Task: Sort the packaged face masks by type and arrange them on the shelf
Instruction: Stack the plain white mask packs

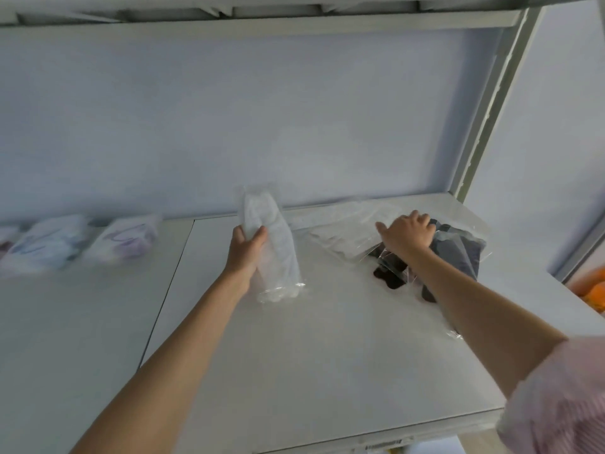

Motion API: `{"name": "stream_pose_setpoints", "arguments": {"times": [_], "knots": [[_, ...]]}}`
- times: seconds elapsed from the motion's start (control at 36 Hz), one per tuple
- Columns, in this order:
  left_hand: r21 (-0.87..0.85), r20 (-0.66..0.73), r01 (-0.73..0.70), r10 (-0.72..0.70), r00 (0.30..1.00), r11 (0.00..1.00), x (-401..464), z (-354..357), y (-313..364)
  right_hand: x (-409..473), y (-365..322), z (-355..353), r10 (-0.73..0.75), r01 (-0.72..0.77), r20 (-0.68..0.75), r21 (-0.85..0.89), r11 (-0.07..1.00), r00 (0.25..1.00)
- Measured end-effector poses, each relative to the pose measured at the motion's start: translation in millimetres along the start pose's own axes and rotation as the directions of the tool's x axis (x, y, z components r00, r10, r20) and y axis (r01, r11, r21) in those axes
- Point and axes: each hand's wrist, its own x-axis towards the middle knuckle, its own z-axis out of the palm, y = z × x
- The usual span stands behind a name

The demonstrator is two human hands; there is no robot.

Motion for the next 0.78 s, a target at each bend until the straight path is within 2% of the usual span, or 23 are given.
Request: {"name": "stream_pose_setpoints", "arguments": {"times": [0.14, 0.28, 0.39, 0.47, 0.53, 0.64, 0.78], "knots": [[0.021, -0.058, 0.051, -0.049, 0.997, 0.999, 6.6, -6.0, 2.0, 27.2, 2.0, -3.8, 0.083, -0.082, 0.174, -0.011, 0.997, 0.981], [0.048, -0.071, 0.045, -0.041, 0.997, 0.998, 11.5, -14.1, 0.5, 41.1, -12.7, 1.6, 0.068, -0.079, 0.202, 0.047, 0.996, 0.977], [0.023, -0.085, 0.052, -0.05, 0.995, 0.998, 15.9, -16.1, 1.2, 51.9, -15.6, 7.6, 0.07, -0.11, 0.263, 0.141, 0.984, 0.962], [0.031, -0.083, 0.054, -0.051, 0.995, 0.998, 18.5, -16.4, 0.6, 65.5, -9.8, 10.3, 0.022, -0.117, 0.309, 0.293, 0.949, 0.951], [0.025, -0.078, 0.051, -0.049, 0.996, 0.998, 19.8, -15.6, 1.6, 68.3, -5.9, 6.4, -0.028, -0.092, 0.281, 0.405, 0.91, 0.959], [0.025, -0.062, 0.052, -0.05, 0.997, 0.998, 19.7, -11.9, 3.2, 61.3, -1.9, -4.4, -0.031, -0.057, 0.169, 0.491, 0.869, 0.985], [0.026, -0.016, 0.036, -0.036, 0.999, 0.999, 13.8, -4.8, 6.2, 50.8, 9.3, -15.5, 0.088, -0.039, -0.043, 0.65, 0.759, 0.995]]}}
